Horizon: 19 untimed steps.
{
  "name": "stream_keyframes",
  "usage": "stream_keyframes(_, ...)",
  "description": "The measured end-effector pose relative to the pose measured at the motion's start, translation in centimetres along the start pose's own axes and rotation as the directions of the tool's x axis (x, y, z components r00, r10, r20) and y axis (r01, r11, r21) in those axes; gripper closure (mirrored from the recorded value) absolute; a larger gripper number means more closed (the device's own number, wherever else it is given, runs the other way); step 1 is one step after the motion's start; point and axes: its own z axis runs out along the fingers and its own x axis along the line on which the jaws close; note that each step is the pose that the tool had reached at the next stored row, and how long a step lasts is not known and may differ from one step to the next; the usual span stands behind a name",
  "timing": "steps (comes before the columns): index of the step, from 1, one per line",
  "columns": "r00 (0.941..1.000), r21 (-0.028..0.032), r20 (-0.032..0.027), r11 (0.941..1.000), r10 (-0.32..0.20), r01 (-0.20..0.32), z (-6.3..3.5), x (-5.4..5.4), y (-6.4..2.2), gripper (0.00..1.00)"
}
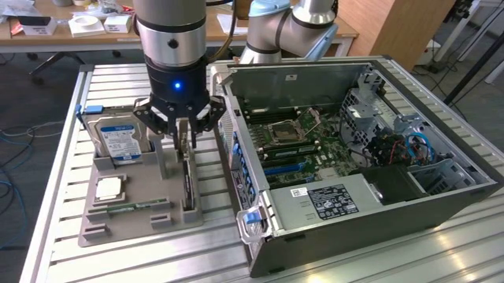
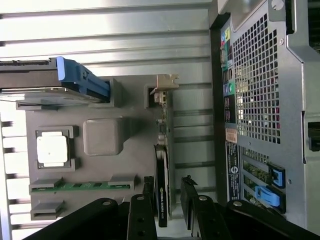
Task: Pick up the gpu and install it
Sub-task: 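Pick up the gpu and move the gpu toward the slot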
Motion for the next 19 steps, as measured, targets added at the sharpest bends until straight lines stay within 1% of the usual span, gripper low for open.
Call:
stream_keyframes(7, 1.0000, -0.0001, 0.0000, 1.0000, 0.000, 0.000, 1.09, 0.00, -0.05, 0.64)
stream_keyframes(17, 1.0000, 0.0001, 0.0000, 1.0000, 0.000, 0.000, 1.15, 0.00, -0.05, 0.63)
stream_keyframes(18, 1.0000, 0.0001, 0.0000, 1.0000, 0.000, 0.000, 1.14, 0.00, -0.05, 0.57)
stream_keyframes(19, 1.0000, 0.0000, 0.0000, 1.0000, 0.000, 0.000, 1.15, 0.00, -0.05, 0.57)
